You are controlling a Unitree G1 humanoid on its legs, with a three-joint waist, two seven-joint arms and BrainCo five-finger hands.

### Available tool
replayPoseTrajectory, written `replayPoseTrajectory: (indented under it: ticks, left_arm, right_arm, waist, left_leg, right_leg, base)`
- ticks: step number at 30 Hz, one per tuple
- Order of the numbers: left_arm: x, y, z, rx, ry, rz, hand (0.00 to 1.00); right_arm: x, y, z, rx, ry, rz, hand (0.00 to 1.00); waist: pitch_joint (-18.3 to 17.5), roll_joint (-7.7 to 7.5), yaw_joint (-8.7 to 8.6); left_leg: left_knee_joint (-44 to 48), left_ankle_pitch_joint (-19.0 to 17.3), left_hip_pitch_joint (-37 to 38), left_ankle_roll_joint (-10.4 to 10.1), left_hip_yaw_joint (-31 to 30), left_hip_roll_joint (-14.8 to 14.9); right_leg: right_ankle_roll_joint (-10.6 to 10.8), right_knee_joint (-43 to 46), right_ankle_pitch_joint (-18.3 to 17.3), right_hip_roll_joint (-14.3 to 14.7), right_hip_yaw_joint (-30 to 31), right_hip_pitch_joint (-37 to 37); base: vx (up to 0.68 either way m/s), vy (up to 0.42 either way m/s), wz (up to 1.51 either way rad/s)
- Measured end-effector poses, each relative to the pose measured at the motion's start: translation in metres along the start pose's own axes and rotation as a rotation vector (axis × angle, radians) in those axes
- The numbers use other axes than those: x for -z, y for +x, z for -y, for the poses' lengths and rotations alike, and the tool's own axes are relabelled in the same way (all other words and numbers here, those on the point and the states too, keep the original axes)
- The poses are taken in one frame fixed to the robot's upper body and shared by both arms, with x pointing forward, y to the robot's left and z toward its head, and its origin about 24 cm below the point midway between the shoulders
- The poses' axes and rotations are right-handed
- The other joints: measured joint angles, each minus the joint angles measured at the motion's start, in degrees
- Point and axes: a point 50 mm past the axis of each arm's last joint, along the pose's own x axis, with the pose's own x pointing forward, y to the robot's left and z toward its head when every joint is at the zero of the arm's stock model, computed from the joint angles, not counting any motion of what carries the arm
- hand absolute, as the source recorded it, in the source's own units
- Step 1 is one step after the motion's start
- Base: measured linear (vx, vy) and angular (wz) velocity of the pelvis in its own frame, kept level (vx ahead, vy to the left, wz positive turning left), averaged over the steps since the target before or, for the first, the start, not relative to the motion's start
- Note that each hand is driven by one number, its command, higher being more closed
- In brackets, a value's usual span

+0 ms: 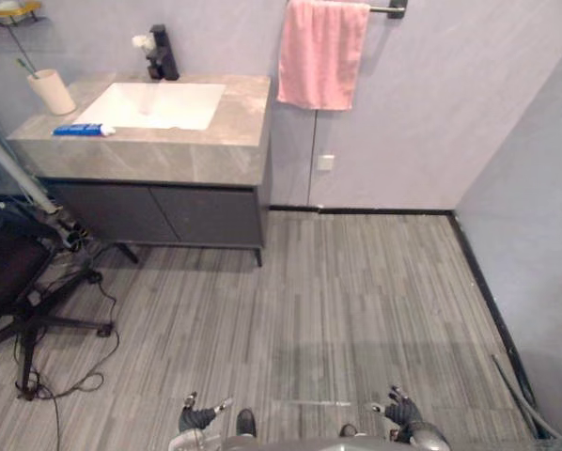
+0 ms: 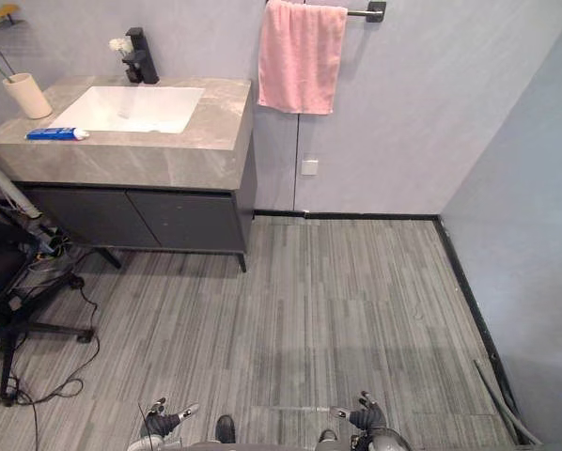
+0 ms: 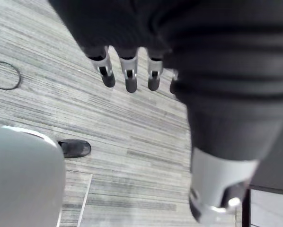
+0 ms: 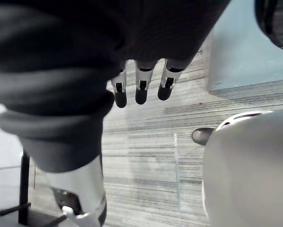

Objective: Pick up the laundry basket with both hands and put the clothes into the washing machine.

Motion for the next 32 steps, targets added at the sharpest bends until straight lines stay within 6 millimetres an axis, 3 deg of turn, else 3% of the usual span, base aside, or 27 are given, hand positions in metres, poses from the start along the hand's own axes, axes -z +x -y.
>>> replayPoseTrajectory:
  ticks: [10, 32]
  left_arm:
    - [0.008, -0.001, -0.007, -0.022, -0.082, -0.042, 0.00]
    - [0.008, 0.000, -0.004, 0.003, -0.070, -0.035, 0.00]
  right_arm:
    - [0.011, -0.002, 0.002, 0.030, 0.061, -0.043, 0.00]
    - [0.015, -0.003, 0.003, 0.032, 0.051, -0.065, 0.00]
  waist:
    - [-0.9, -1.41, -0.63]
    - [-0.5, -2.12, -0.96]
  left_leg:
    - [0.0, 0.0, 1.9, 0.0, -0.8, -1.8]
    - [0.0, -0.7, 5.7, 1.0, 0.9, -1.9]
  right_leg:
    - [0.7, -1.5, 0.4, -1.1, 0.6, 2.9]
    - [1.1, -2.3, 0.3, -1.1, 2.2, 6.1]
  base:
    - [0.03, 0.022, 0.04]
    - [0.00, -0.007, -0.04]
